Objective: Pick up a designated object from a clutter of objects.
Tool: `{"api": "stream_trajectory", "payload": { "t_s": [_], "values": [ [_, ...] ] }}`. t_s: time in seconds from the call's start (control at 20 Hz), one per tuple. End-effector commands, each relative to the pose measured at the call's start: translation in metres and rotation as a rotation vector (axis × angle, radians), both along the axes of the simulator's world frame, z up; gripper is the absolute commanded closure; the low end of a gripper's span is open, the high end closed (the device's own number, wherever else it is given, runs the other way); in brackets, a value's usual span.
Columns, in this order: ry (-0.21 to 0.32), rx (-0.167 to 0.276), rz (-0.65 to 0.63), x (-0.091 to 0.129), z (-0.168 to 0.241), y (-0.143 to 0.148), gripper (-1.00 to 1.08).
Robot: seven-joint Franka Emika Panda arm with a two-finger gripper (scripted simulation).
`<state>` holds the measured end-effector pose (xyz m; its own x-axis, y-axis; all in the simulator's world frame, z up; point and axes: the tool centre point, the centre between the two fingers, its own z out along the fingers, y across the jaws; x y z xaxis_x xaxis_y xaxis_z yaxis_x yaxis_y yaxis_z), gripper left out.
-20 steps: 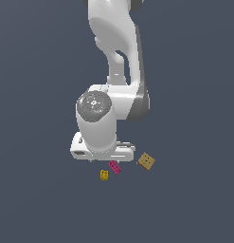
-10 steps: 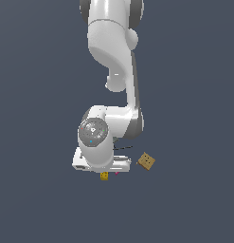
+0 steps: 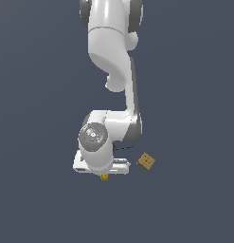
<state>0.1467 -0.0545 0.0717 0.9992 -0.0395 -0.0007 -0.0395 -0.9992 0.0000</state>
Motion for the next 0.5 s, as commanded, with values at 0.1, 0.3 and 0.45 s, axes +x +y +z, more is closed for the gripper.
{"api": "stream_trajectory", "payload": {
  "t_s": [0.1, 0.3, 0.45],
  "values": [
    [0.001, 0.000, 0.000, 0.000, -0.013, 0.000, -0.92],
    [0.000, 0.000, 0.000, -0.001, -0.035, 0.000, -0.92],
    [-0.001, 0.000, 0.000, -0.001, -0.046, 0.000, -0.92]
  ]
}}
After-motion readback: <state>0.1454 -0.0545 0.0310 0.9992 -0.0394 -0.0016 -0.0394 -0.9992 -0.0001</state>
